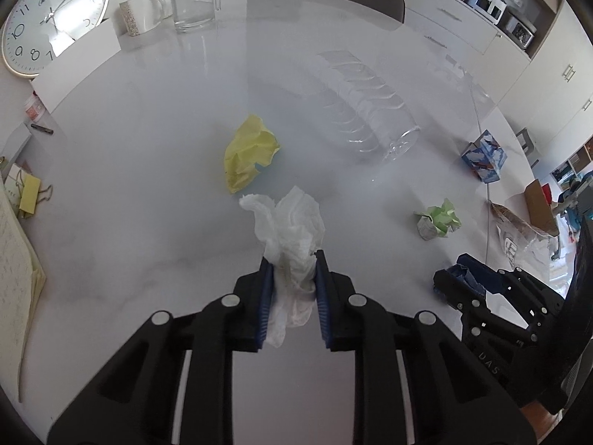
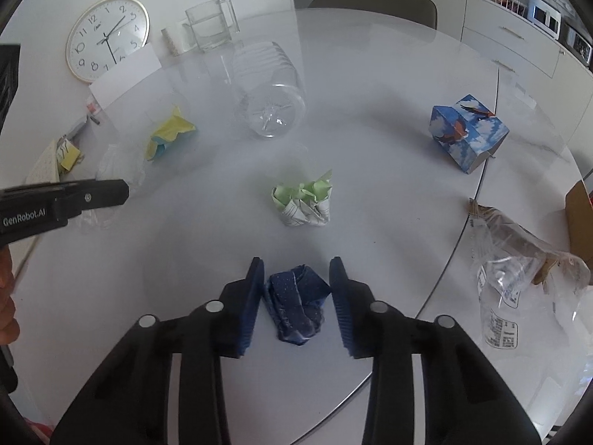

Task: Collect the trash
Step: 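Grasp the white tissue with the left tool while the right tool grasps the blue crumpled wrapper, then carry tissue and blue wrapper over the wastebasket and open both tools to drop them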

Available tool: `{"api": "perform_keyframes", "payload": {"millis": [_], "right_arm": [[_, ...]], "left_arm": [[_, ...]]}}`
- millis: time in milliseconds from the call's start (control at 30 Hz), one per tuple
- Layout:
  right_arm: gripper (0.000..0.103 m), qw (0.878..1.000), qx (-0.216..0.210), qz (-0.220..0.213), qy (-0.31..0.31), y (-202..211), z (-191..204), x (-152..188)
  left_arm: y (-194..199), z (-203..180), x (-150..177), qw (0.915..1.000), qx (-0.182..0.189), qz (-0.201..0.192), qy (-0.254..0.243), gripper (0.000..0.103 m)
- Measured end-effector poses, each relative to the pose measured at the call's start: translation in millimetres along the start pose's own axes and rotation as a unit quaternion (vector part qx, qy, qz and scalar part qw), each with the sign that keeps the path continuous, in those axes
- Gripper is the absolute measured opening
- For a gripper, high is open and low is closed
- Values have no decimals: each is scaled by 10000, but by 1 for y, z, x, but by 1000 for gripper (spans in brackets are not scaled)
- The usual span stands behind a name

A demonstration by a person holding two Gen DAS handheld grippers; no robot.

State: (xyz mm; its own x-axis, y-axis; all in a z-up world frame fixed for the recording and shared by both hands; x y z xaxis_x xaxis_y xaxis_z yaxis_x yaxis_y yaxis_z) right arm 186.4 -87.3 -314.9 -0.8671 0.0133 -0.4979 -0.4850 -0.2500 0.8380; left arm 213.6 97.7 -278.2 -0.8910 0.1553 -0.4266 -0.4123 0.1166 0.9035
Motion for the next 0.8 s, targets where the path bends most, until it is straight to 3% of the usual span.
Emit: {"api": "perform_keyframes", "payload": {"millis": [200, 367, 800], "right_arm": [[36, 9996, -115, -193, -196, 36, -7, 1], [36, 9977, -104, -523, -409, 89, -20, 9], [36, 9851, 408, -1182, -1178, 203, -106, 75]], "left_arm": [[23, -23, 8, 9996, 199, -90, -175, 21], [52, -58, 15, 9979, 477, -223, -375, 21], [107, -193, 44, 9834, 940, -440, -1485, 21]]}}
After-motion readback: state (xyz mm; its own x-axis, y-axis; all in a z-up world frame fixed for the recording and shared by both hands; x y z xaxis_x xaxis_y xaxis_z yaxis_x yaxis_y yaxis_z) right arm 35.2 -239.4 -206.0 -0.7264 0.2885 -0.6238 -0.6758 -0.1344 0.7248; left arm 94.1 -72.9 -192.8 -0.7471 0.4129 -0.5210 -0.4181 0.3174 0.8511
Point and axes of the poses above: each gripper's, at about its wrist camera, not at the fingertips, and y roughly against the way its jaws point, z to its left, x to its underside, the point moved 6 cm from there along -y, roughly the way its jaws point, and after that the axes turned 11 degrees about -y, right-handed, at the moved point
